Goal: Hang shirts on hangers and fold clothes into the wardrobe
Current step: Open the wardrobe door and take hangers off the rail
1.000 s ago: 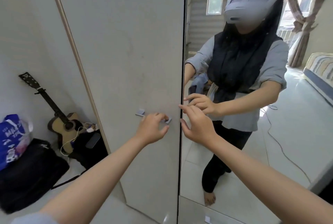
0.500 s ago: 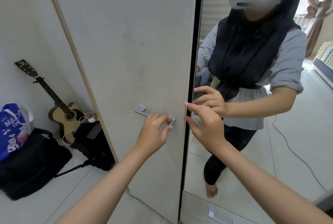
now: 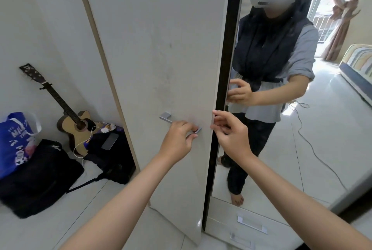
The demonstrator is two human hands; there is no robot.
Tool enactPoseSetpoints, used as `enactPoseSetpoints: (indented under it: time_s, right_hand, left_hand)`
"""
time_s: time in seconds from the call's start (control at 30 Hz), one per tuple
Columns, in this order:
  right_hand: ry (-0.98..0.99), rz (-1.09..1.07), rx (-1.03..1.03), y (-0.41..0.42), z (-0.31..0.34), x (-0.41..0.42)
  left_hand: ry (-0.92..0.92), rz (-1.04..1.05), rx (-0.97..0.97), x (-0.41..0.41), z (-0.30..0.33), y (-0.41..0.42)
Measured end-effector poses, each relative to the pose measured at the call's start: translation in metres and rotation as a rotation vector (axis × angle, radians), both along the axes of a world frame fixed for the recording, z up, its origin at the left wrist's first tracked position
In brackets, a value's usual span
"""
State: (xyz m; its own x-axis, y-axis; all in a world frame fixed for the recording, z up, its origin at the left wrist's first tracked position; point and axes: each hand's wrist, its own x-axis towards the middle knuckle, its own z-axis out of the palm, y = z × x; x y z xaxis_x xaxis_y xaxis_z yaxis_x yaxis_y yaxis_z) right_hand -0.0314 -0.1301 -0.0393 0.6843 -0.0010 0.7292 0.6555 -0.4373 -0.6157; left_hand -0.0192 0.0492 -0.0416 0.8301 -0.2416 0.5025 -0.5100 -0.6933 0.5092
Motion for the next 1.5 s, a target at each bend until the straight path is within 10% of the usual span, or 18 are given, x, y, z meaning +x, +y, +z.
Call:
enactPoseSetpoints:
  time_s: [0.73, 1.5]
  right_hand:
    - [0.082, 0.441, -0.104, 0.164, 0.005, -0.11]
    - [-0.306, 0.543, -0.282, 0.363, 0.129, -0.022]
  left_hand:
    - [-0.178, 0.034, -0.372, -0.164, 0.01, 0.157]
    - [-0.485, 0.691, -0.106, -0.154, 0.121, 0.295]
